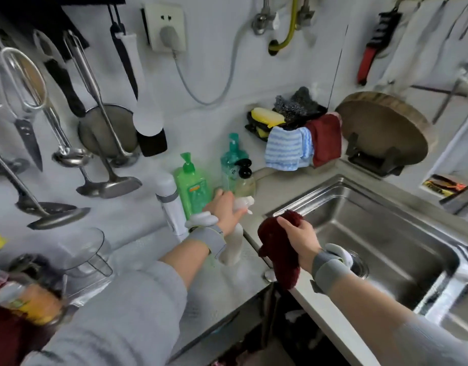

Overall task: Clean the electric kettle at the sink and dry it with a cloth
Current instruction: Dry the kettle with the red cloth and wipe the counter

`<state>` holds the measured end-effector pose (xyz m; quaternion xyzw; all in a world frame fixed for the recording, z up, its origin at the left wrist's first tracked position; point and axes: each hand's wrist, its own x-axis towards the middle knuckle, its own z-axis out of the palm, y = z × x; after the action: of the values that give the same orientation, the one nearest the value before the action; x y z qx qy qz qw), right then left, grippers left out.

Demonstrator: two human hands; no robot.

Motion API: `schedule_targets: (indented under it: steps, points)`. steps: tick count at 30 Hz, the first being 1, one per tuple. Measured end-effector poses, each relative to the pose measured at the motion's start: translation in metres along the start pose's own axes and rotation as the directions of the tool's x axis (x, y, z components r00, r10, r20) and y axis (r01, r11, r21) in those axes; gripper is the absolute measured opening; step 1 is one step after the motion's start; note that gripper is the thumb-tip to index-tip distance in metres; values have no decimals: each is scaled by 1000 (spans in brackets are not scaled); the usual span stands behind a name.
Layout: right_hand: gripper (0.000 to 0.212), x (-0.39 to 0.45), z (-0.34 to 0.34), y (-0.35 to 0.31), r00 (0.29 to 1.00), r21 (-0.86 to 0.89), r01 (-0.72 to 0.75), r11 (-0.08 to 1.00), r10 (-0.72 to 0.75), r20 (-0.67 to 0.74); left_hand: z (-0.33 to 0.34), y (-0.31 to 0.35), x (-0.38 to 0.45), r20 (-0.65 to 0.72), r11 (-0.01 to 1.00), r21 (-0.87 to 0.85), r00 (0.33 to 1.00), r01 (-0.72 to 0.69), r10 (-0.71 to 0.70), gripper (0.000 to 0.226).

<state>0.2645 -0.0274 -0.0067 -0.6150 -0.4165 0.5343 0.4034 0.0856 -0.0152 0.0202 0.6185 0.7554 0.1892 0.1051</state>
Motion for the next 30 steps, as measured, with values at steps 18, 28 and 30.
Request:
schedule_targets:
  steps: [18,28,30]
  points:
    - [9,29,7,6,991,78,-117,990,121,-50,7,-2,67,-94,981,169,989,-97,114,37]
    - [26,-47,-221,52,840,336,12,942,173,-515,117,221,-105,404,689,-437,559,-578,724,55]
    - [25,-78,-276,70,786,383,41,923,207,-583,146,263,-150,413,641,-503,490,-580,768,71]
